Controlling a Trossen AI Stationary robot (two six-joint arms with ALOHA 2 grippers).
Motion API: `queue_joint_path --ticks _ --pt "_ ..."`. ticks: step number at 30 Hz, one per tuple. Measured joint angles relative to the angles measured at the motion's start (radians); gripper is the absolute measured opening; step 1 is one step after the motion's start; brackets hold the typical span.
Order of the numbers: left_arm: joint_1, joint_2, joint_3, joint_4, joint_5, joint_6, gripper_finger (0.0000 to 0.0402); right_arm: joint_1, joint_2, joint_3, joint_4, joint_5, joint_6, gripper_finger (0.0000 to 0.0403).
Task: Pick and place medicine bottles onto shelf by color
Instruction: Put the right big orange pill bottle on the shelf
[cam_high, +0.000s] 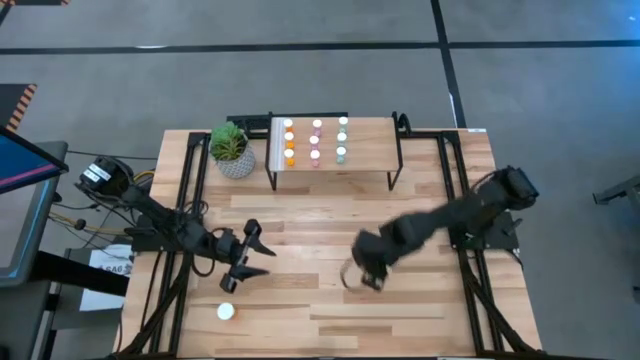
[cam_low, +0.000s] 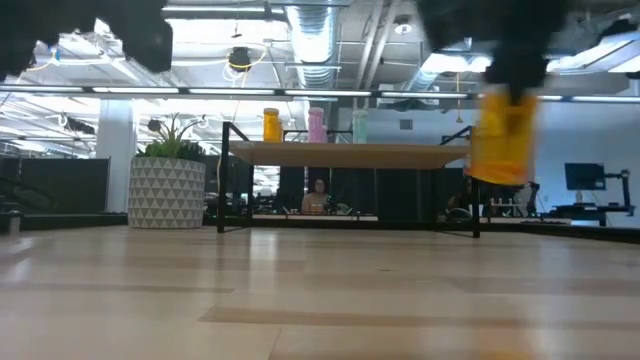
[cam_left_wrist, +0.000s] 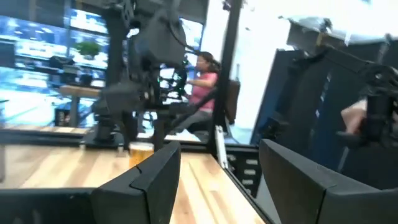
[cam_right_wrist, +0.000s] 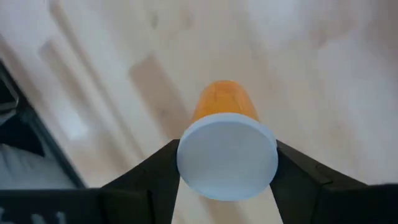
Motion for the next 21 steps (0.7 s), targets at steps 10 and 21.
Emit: queue_joint_path --ticks 10,21 --pt "0.099 -0.003 -0.13 0.151 -0.046 -0.056 0.0208 -0.372 0.0 0.297 -0.302 0.003 -0.39 0.0229" --pt "0.248 -0.038 -0.119 0.18 0.088 -0.059 0.0208 -0.748 -0.001 0.553 -0.406 0.058 -0.591 0.0229"
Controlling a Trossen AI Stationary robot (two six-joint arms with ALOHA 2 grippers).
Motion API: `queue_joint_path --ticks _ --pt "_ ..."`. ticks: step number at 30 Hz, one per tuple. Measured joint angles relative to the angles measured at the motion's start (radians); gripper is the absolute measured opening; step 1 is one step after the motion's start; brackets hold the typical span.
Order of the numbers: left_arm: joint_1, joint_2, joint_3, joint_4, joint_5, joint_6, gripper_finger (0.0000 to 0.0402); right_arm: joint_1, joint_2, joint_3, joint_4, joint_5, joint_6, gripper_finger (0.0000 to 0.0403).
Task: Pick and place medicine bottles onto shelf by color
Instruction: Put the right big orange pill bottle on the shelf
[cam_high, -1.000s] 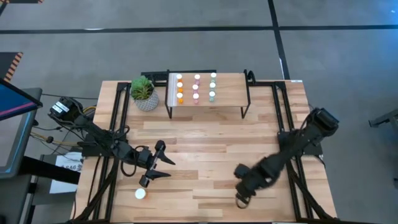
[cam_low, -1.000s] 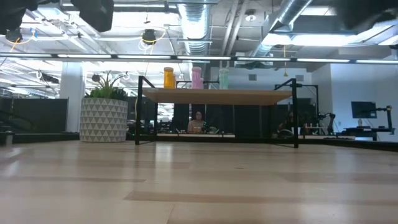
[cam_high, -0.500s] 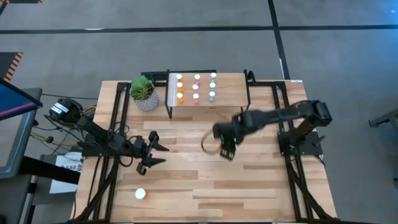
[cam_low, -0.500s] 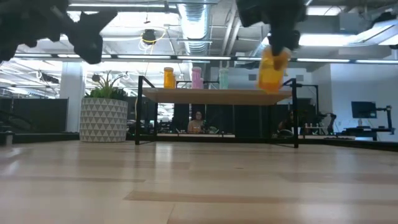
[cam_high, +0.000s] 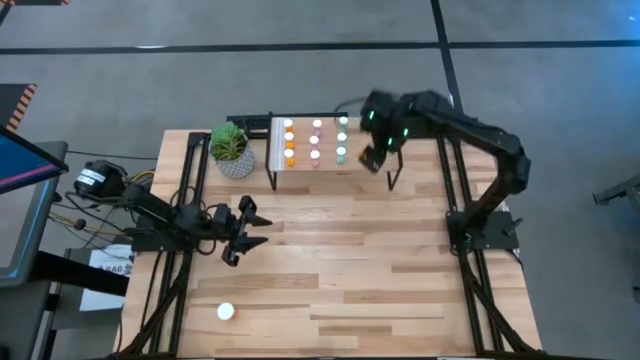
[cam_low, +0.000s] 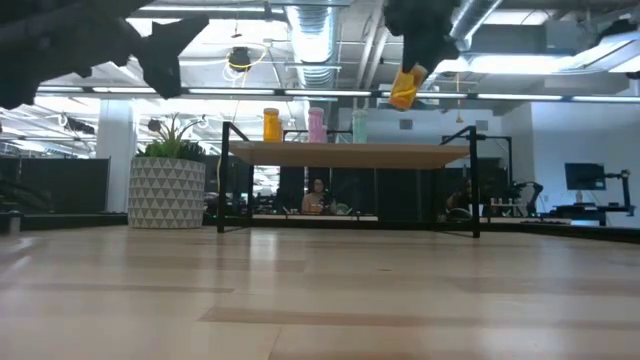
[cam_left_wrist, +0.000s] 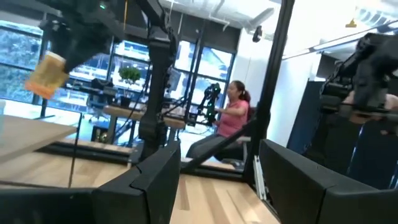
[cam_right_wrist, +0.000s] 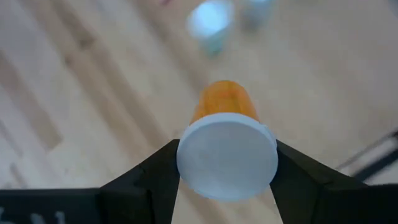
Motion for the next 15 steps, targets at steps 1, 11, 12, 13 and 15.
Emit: queue_joint_path --ticks 1,11,12,13,15 --pt "0.014 0.0 0.0 -0.001 0.01 -0.005 0.0208 -0.032 0.002 0.006 0.006 0.0 -0.018 0.0229" --pt "0.126 0.0 0.0 -0.014 0.108 -0.053 0.0208 -0.256 0.045 0.02 0.008 -0.013 -0.173 0.0229" --pt "0.135 0.0 0.0 -0.017 0.109 -0.053 0.0208 -0.259 0.057 0.03 0.007 -0.013 -0.18 0.0229" --pt "0.144 0.0 0.0 -0.02 0.113 -0.055 0.0208 -0.267 0.072 0.041 -0.001 -0.013 -0.19 0.0229" --pt "0.163 0.0 0.0 -0.022 0.123 -0.059 0.0208 -0.283 0.112 0.067 -0.029 -0.017 -0.225 0.0229"
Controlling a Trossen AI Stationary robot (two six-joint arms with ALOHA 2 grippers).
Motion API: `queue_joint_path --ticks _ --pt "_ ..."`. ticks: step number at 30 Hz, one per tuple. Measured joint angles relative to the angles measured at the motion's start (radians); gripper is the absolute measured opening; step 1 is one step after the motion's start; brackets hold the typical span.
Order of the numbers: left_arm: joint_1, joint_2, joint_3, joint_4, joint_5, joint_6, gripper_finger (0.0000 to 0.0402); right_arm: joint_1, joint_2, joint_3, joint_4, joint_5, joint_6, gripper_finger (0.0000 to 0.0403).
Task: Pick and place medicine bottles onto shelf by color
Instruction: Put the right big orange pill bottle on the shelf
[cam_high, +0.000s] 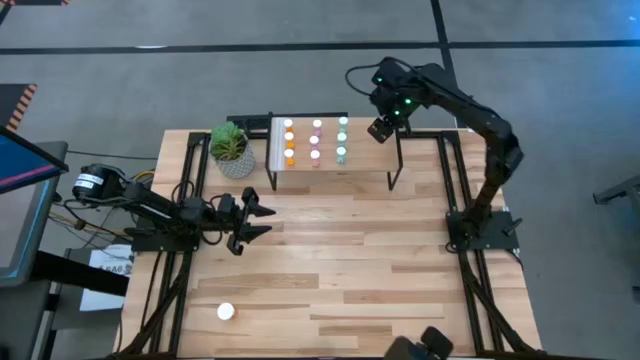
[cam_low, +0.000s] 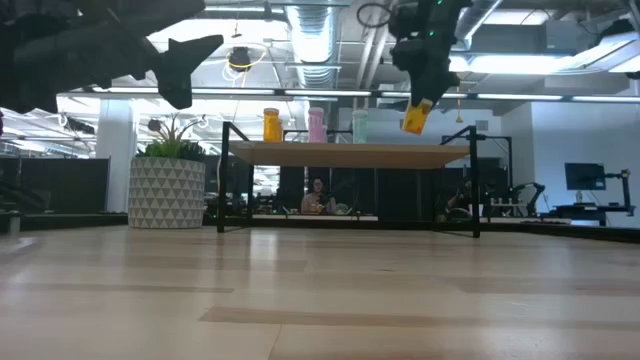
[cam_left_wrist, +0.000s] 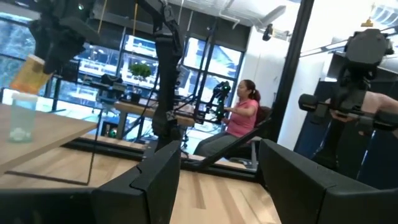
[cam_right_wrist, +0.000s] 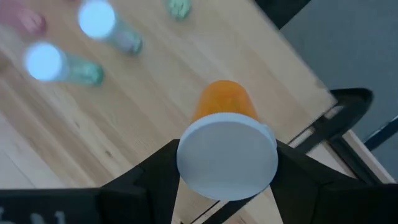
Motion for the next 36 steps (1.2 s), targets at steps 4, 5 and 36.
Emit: queue_joint_path --ticks 4,5,36 --pt "0.04 0.0 0.0 -0.02 0.033 -0.026 0.0208 -0.005 0.089 0.092 -0.038 0.003 -0.038 0.0229" --pt "0.049 0.0 0.0 -0.026 0.039 -0.036 0.0208 -0.006 0.112 0.118 -0.054 0.004 -0.046 0.0229" --pt "0.072 0.0 0.0 -0.102 0.068 -0.059 0.0208 0.003 0.323 0.344 -0.17 -0.091 -0.037 0.023"
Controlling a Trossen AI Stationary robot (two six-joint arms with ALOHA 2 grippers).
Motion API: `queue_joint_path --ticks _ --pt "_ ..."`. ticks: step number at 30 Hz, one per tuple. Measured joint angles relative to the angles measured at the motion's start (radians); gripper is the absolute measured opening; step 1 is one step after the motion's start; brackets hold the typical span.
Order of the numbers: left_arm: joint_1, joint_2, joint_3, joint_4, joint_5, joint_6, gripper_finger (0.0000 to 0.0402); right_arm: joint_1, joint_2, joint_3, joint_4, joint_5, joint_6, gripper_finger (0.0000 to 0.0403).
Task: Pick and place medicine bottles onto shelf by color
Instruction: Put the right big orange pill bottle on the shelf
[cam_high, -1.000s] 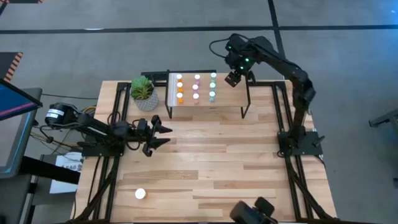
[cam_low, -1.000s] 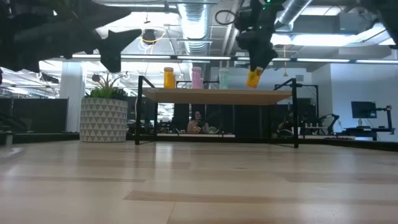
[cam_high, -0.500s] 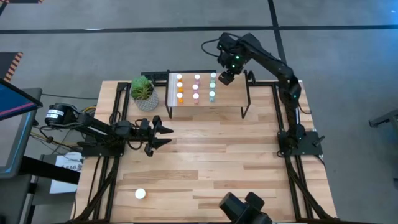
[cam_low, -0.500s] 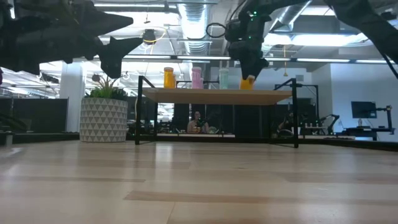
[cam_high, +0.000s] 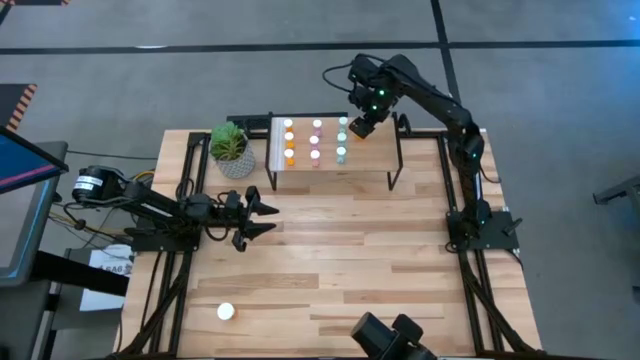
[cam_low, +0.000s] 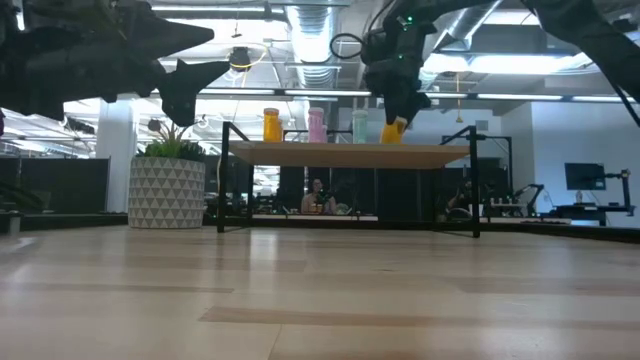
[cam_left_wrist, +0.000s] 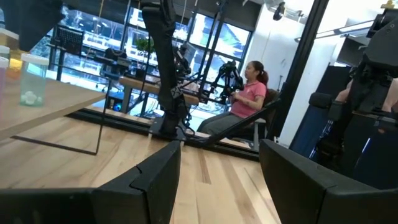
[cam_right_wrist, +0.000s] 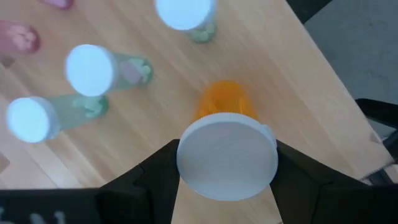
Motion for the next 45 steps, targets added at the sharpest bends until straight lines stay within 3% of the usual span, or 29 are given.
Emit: queue_joint_path --ticks 28,45 --pt "0.0 0.0 0.0 0.002 0.012 -0.018 0.0208 0.008 0.0 0.0 0.0 0.014 0.018 0.023" --pt "0.0 0.0 0.0 0.002 0.016 -0.025 0.0208 0.008 0.002 0.0 0.0 0.022 0.03 0.025"
